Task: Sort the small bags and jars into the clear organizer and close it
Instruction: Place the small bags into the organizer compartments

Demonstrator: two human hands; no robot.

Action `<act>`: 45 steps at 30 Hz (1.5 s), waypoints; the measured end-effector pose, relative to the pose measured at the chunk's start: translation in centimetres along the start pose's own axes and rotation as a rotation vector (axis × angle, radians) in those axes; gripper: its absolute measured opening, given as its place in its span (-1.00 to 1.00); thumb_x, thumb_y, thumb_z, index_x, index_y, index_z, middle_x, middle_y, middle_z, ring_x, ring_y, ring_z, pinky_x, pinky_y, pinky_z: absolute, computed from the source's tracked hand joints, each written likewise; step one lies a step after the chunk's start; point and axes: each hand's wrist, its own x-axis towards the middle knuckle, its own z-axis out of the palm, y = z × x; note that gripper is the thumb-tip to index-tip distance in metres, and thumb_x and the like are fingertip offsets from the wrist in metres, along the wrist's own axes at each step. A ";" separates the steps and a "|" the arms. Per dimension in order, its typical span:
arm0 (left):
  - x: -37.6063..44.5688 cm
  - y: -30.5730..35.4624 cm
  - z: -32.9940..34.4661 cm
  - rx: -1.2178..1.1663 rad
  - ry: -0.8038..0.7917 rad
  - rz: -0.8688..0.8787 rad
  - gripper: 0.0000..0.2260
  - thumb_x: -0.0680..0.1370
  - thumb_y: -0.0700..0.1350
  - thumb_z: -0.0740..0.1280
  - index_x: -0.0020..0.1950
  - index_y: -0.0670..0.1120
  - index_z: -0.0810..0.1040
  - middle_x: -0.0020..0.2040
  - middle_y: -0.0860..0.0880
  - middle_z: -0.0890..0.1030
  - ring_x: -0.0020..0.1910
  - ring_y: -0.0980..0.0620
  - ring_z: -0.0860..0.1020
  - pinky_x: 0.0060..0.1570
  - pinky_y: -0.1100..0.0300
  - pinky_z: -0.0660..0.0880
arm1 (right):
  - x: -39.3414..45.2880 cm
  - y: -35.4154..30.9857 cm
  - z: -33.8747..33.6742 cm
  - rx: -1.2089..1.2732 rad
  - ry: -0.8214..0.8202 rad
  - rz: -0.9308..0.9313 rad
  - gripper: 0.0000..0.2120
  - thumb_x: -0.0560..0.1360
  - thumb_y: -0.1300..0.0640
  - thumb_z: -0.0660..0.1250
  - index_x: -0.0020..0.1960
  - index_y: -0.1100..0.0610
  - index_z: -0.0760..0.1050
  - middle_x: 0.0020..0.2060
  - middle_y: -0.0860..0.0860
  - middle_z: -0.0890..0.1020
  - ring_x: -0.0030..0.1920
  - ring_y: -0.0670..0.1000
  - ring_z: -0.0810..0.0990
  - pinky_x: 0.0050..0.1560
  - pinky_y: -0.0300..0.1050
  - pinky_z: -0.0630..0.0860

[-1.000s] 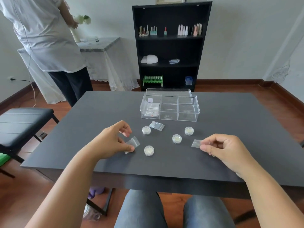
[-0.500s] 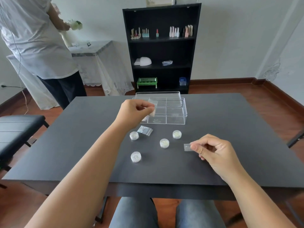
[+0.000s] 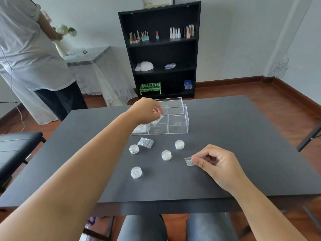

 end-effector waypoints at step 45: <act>-10.0 -3.7 3.3 -0.012 0.230 0.094 -0.88 0.52 0.02 0.37 -0.01 0.16 0.68 -0.02 0.15 0.59 0.01 0.04 0.48 0.06 0.07 0.35 | 15.9 -5.0 2.5 -0.481 -0.092 -0.031 -0.83 0.53 0.14 0.36 0.03 -0.08 0.67 -0.11 -0.14 0.69 -0.20 -0.15 0.61 -0.23 -0.41 0.44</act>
